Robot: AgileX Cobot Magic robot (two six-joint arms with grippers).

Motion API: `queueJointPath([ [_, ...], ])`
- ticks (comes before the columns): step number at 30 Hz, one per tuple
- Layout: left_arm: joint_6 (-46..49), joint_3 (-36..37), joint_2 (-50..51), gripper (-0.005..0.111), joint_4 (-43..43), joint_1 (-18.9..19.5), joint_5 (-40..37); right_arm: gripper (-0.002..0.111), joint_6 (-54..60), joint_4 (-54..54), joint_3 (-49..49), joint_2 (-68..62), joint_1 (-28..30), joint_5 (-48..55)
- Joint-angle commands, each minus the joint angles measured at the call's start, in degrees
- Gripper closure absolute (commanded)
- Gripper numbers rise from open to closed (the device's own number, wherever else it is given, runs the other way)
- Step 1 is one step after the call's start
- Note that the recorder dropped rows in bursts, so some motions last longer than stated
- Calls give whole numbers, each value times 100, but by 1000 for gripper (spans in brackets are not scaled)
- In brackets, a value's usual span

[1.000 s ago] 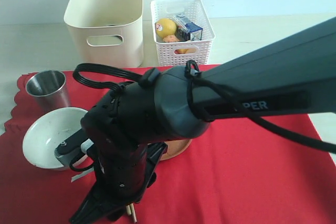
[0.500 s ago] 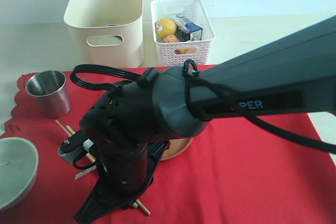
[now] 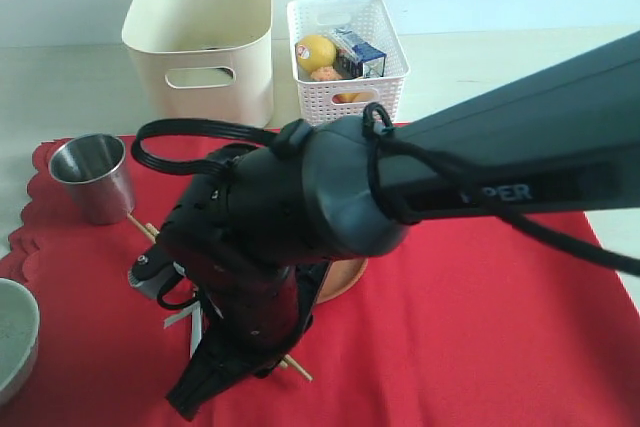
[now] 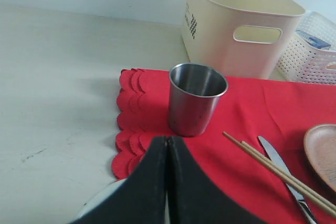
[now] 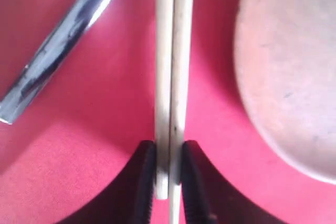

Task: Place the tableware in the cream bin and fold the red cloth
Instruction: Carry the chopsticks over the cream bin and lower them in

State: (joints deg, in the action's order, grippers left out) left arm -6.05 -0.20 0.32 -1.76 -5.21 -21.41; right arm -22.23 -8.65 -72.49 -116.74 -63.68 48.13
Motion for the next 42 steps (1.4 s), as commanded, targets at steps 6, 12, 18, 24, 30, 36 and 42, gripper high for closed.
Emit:
queueJointPath([
  [6,-21,20,-32,107,-42,7,48,108,3,-627,13,995,18,6],
  [12,-21,20,-32,107,-42,7,48,108,-8,-1005,13,1613,98,-104],
  [18,-21,20,-32,107,-42,7,48,108,-8,-996,13,2132,879,-1633],
  [24,-21,20,-32,107,-42,7,48,108,-177,-782,-79,1861,1764,-4028],
  [30,-21,20,-32,107,-42,7,48,108,-290,-808,-1335,708,2080,-4646],
  [36,-21,20,-32,107,-42,7,48,108,-120,-833,-3093,-915,2219,-4813],
  [42,-21,20,-32,107,-42,7,48,108,-199,-791,-4170,-2086,2429,-4746],
])
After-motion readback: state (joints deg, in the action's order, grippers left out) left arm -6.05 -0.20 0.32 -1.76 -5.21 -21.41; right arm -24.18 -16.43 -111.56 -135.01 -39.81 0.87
